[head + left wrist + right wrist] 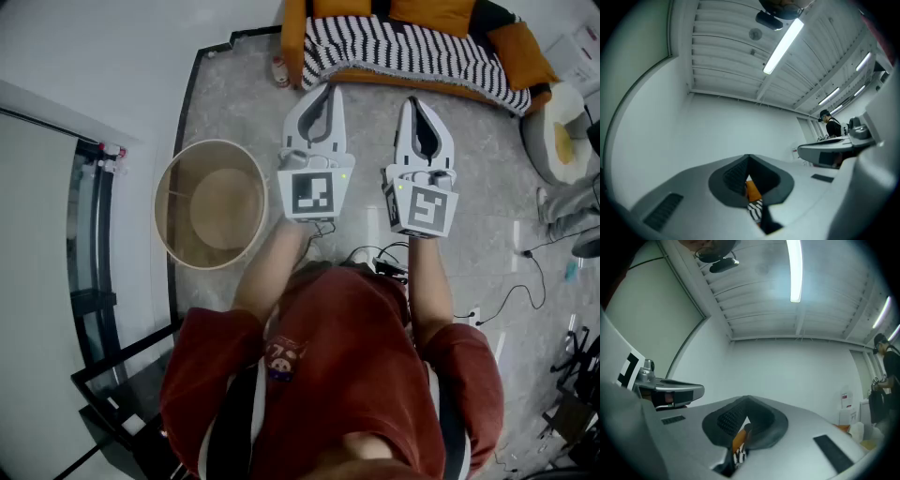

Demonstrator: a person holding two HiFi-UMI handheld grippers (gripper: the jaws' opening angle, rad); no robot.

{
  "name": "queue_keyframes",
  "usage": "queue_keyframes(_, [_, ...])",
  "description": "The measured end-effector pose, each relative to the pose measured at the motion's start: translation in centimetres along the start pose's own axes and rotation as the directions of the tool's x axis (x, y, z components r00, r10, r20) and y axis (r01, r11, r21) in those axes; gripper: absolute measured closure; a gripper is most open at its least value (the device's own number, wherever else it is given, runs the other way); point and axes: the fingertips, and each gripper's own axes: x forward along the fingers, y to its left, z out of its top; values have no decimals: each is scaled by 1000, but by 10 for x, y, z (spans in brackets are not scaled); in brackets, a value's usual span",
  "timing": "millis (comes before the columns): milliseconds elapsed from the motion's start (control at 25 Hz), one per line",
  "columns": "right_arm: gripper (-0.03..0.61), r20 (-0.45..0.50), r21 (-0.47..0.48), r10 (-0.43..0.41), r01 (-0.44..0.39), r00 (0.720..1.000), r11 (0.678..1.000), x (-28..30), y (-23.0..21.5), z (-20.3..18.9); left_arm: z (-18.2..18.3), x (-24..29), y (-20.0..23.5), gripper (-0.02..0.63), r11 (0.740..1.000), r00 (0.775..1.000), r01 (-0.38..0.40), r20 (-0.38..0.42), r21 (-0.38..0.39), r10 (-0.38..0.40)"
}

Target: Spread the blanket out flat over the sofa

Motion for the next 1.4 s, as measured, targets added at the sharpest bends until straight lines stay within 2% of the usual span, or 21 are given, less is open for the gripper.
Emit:
queue_keyframes(280, [566, -11, -3, -3, 3, 1000, 1000, 0, -22, -5, 4, 14, -17, 598, 1000, 1000, 2, 15, -23, -2])
queue_keyframes(560, [566, 7, 34, -19, 18, 1000, 999, 0, -48, -11, 2, 29, -40, 598, 1000, 1000, 8, 9, -3, -8])
queue_keyframes(800, [566, 29, 64, -13, 11, 1000, 998, 0, -73, -13, 5, 39, -58, 598, 999, 999, -31, 12, -30, 32])
queue_keyframes(1120, [566, 29, 87, 11, -14, 1000, 996, -3, -94, -24, -5, 45, -78, 598, 998, 998, -65, -13, -12, 65])
queue_keyframes(1280, [566, 22, 92, 12, -14, 1000, 996, 6, -96, -29, -15, 51, -76, 598, 998, 998, -58, -28, 9, 58])
queue_keyframes(1400, [566, 11, 89, 11, -12, 1000, 996, 18, -91, -38, -24, 59, -66, 598, 998, 998, -60, -32, -12, 59])
